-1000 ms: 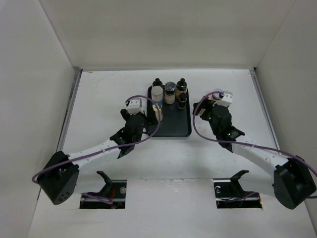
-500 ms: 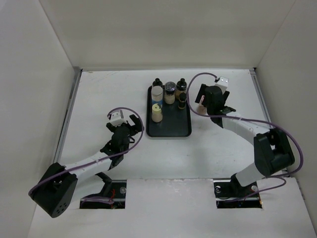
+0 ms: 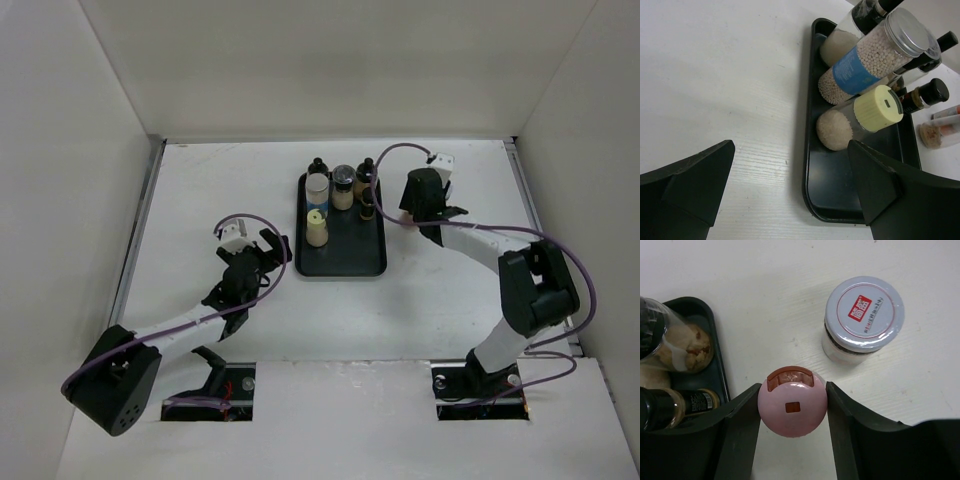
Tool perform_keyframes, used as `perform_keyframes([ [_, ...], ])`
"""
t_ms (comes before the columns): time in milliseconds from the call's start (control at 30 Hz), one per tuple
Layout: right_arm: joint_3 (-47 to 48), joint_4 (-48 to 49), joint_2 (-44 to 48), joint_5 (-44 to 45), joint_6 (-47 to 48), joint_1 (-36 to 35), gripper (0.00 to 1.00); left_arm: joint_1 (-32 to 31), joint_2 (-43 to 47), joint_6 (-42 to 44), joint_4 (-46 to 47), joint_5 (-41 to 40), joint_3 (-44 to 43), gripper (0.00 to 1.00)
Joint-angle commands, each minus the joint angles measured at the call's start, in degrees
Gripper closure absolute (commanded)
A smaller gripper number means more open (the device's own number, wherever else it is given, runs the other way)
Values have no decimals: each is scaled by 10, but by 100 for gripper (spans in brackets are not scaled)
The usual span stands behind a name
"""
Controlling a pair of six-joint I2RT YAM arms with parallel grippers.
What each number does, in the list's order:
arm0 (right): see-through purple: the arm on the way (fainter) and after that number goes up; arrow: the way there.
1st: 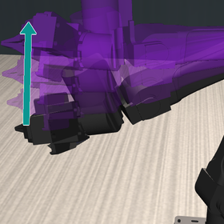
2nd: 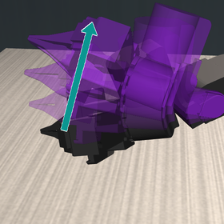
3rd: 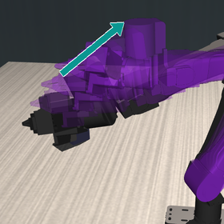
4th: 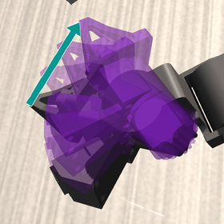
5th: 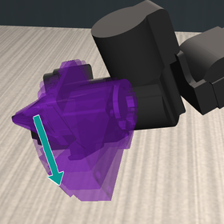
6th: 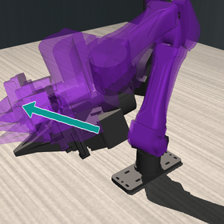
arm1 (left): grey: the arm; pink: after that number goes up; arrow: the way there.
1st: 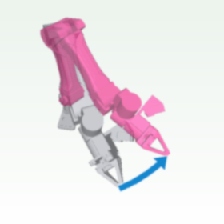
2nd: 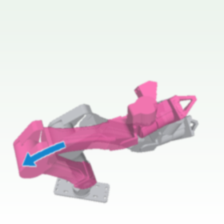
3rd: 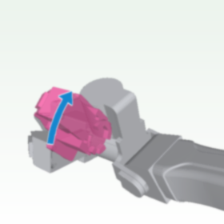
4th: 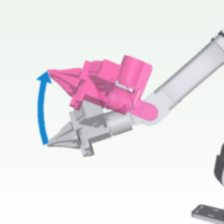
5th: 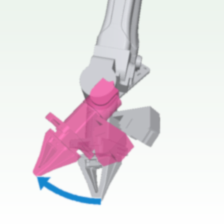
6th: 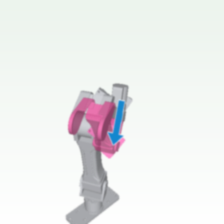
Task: Organize the condiment bottles
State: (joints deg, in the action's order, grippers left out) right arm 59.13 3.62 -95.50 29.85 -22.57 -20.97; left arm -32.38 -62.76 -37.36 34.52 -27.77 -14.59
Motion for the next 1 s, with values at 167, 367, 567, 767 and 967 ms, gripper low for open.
perform_keyframes([
  [167,-44,-63,179,37,24,-67,60,15,17,-17,33,6,12,0],
  [367,-49,-66,194,-21,-13,-161,60,18,9,-20,33,9,9,0],
  [567,14,31,91,-65,-5,-200,60,22,15,-21,30,11,11,0],
  [767,76,82,-7,-63,21,-200,59,27,20,-21,29,11,14,0],
  [967,106,102,-82,-51,30,-198,54,28,12,-21,29,15,11,0],
])
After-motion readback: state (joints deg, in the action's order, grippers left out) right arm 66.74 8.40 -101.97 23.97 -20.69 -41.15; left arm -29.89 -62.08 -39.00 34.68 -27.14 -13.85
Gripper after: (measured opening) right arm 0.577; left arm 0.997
